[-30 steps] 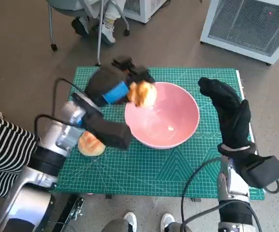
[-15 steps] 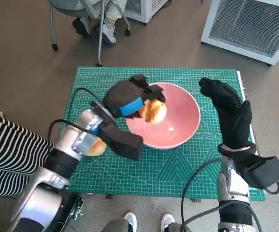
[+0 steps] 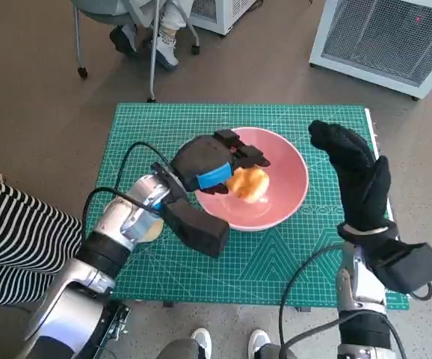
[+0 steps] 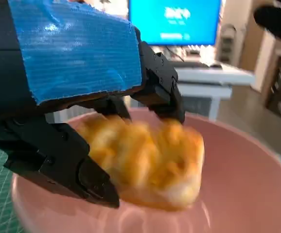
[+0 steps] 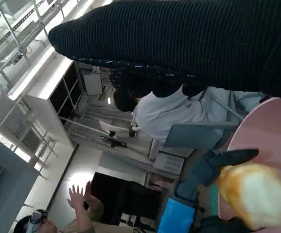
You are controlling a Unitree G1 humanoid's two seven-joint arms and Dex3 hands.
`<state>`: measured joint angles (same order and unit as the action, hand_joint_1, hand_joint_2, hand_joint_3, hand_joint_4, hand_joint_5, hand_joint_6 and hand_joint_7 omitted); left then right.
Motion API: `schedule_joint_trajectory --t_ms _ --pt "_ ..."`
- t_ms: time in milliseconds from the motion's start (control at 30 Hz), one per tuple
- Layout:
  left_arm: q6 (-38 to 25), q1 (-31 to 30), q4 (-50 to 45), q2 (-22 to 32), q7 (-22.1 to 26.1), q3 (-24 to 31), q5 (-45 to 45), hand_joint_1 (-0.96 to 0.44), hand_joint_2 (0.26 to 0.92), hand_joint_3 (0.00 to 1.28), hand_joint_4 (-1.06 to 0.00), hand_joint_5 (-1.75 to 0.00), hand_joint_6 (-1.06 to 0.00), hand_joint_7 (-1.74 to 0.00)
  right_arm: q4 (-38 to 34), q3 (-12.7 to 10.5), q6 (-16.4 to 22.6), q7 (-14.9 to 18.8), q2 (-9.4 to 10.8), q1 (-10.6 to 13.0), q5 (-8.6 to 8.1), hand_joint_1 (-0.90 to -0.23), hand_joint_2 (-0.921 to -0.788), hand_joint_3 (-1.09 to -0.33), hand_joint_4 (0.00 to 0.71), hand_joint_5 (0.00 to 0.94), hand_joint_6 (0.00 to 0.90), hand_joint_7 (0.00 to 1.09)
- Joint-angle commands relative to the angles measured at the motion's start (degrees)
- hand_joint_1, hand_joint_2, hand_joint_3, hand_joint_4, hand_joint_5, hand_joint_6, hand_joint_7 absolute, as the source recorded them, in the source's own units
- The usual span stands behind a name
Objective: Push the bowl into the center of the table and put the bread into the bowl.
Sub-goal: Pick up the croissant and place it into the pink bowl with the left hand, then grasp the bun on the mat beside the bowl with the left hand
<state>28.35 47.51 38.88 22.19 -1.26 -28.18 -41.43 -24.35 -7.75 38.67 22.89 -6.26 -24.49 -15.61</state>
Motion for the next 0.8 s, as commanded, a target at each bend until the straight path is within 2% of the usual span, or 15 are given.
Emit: schedule_joint_trajectory --t_ms 33,167,367,567,800 --pt "0.48 0.43 -1.97 1.85 4.50 1.50 2.51 -0.64 0.817 0.01 -0.13 -0.01 -0.19 -0.01 -0.16 -0.01 0.03 -0.25 0.36 1.44 0.25 -0.655 -0.921 -0.793 0.140 0.002 -0.001 0.54" --pt "-0.14 -0.73 -4.07 3.06 9.13 3.33 5.86 -0.74 0.832 0.01 -0.05 0.00 -0.14 0.00 -0.19 0.07 0.20 -0.45 0.48 1.53 0.46 -0.655 -0.921 -0.793 0.140 0.002 -0.001 0.54" --pt "-1.72 -3.40 -8.83 6.26 17.39 7.13 12.49 -0.79 0.850 0.01 -0.01 0.00 -0.11 0.00 -0.05 0.22 0.36 -0.71 0.65 1.71 0.77 -0.651 -0.921 -0.795 0.139 0.002 -0.001 0.54" --pt "-4.32 -6.98 -14.79 10.37 24.22 11.53 18.21 -0.69 0.835 0.00 0.00 0.00 -0.09 0.00 0.02 0.34 0.51 -0.86 0.73 1.90 0.92 -0.649 -0.921 -0.796 0.140 0.002 -0.001 0.54" --pt "-5.22 -11.05 -19.22 15.38 29.17 15.69 21.89 -0.57 0.804 0.00 0.00 0.00 -0.07 0.00 0.10 0.41 0.43 -0.88 0.62 1.98 0.72 -0.649 -0.921 -0.797 0.139 0.001 -0.001 0.54"
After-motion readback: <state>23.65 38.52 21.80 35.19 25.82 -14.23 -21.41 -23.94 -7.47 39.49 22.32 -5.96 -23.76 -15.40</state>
